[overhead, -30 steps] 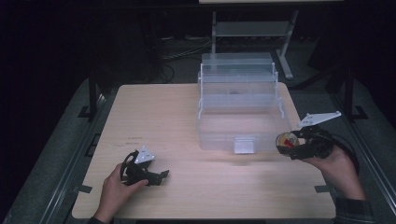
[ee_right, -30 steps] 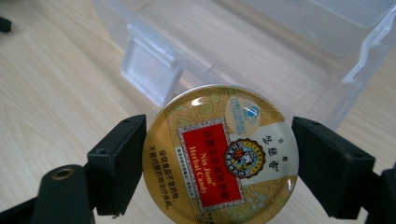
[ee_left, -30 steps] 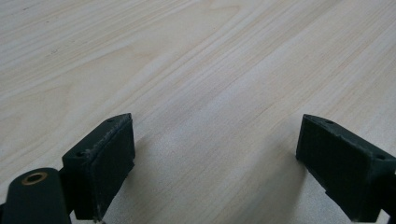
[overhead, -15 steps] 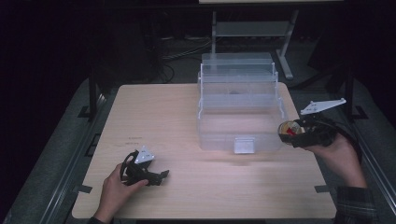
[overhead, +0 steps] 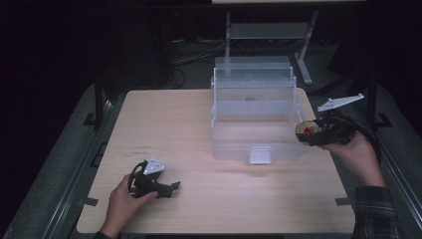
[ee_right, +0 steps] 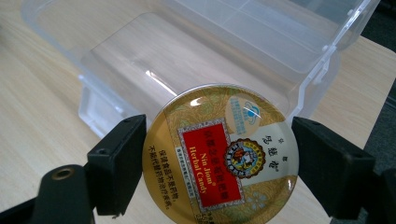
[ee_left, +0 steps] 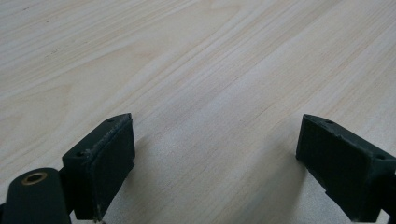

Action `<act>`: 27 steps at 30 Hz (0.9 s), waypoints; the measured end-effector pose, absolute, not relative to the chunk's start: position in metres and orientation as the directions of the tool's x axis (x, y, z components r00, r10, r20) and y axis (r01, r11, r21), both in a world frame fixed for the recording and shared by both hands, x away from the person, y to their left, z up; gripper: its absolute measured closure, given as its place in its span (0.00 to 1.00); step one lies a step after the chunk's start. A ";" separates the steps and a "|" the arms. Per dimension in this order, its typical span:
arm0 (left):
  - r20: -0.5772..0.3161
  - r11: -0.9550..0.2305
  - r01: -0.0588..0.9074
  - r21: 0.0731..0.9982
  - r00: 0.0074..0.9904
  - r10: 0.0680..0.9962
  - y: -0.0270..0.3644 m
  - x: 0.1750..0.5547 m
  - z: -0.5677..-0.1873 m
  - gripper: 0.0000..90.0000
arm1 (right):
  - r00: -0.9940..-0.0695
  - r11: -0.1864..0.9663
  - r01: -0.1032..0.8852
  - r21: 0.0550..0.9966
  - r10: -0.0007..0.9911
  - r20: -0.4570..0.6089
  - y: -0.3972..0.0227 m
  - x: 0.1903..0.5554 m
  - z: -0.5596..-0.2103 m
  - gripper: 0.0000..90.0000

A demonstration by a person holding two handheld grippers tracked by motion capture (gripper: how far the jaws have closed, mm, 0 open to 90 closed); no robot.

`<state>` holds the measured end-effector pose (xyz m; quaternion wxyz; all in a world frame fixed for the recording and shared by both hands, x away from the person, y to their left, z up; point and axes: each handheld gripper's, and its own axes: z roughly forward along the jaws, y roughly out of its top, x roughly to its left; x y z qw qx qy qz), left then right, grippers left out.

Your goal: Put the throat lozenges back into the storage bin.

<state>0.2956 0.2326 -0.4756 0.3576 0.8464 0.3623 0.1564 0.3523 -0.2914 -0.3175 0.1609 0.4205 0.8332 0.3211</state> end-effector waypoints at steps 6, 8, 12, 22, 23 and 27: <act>0.005 -0.479 0.502 0.721 0.687 0.727 0.232 0.296 -0.476 0.12 | -0.587 0.429 0.614 0.663 0.809 0.020 -0.290 0.365 -0.322 0.22; 0.005 -0.479 0.502 0.720 0.687 0.727 0.232 0.296 -0.476 0.12 | -0.584 0.427 0.616 0.661 0.811 0.021 -0.289 0.369 -0.323 0.22; 0.003 -0.478 0.503 0.720 0.687 0.727 0.232 0.295 -0.476 0.12 | -0.584 0.428 0.621 0.657 0.811 0.023 -0.286 0.375 -0.323 0.22; 0.007 -0.483 0.501 0.718 0.689 0.725 0.233 0.296 -0.476 0.12 | -0.582 0.437 0.640 0.632 0.813 0.027 -0.277 0.391 -0.331 0.22; 0.007 -0.483 0.501 0.718 0.689 0.725 0.233 0.296 -0.476 0.12 | -0.579 0.438 0.643 0.628 0.815 0.025 -0.276 0.392 -0.333 0.22; 0.005 -0.482 0.502 0.718 0.688 0.725 0.233 0.295 -0.476 0.12 | -0.569 0.438 0.658 0.613 0.822 0.024 -0.276 0.396 -0.337 0.22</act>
